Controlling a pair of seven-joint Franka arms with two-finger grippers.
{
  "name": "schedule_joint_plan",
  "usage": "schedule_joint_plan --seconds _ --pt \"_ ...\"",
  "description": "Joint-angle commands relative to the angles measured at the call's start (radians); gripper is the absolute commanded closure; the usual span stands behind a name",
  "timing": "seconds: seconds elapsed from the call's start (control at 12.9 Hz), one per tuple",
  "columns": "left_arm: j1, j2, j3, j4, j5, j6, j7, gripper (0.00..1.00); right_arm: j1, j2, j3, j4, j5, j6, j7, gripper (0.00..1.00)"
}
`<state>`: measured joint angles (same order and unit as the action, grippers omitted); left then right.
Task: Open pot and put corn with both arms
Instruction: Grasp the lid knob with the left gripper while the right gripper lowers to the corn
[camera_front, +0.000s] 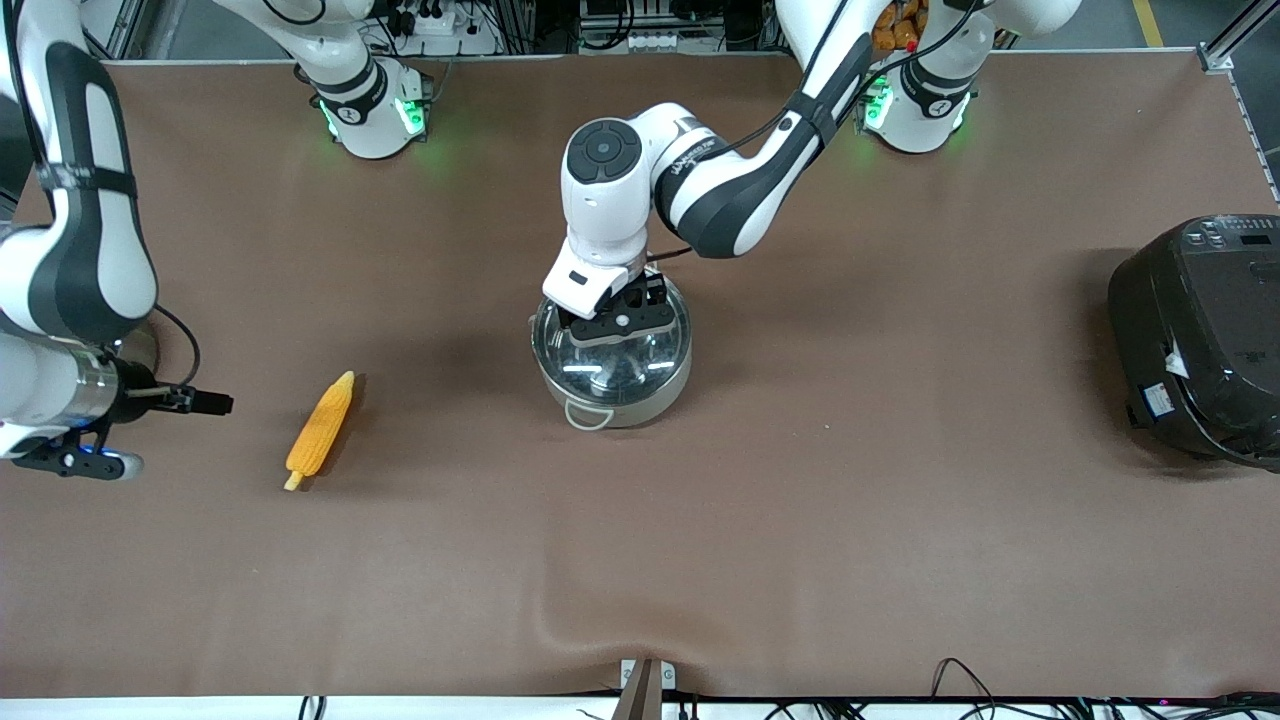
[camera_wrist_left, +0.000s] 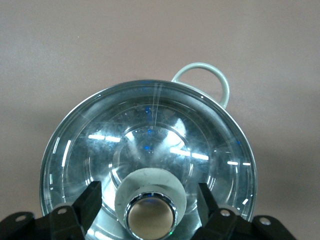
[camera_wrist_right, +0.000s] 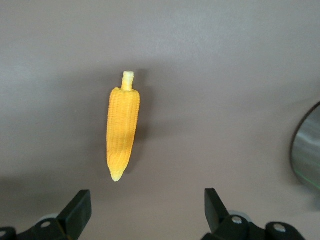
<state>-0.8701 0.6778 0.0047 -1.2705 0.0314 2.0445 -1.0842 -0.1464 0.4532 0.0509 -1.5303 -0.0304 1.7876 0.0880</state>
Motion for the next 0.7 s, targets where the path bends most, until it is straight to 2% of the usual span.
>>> schedule_joint_plan --seconds 0.0,0.16,0.31,0.39,0.62 --pt "-0.009 0.022 0.006 0.016 0.007 0.008 -0.019 0.18 0.001 -0.001 0.023 -0.089 0.01 0.105 0.146 0.0" --pt "-0.009 0.023 0.006 0.016 0.005 0.008 -0.02 0.22 0.021 -0.001 0.026 -0.134 0.015 0.15 0.205 0.0" --pt "-0.009 0.025 0.006 0.016 0.004 0.008 -0.032 0.28 0.019 -0.001 0.024 -0.23 0.099 0.272 0.222 0.0" --pt "-0.009 0.025 0.006 0.016 0.004 0.008 -0.045 0.29 0.018 0.005 0.024 -0.272 0.107 0.338 0.222 0.0" --pt "-0.012 0.026 0.004 0.014 0.004 0.008 -0.049 0.3 0.024 0.074 0.024 -0.286 0.115 0.401 0.254 0.0"
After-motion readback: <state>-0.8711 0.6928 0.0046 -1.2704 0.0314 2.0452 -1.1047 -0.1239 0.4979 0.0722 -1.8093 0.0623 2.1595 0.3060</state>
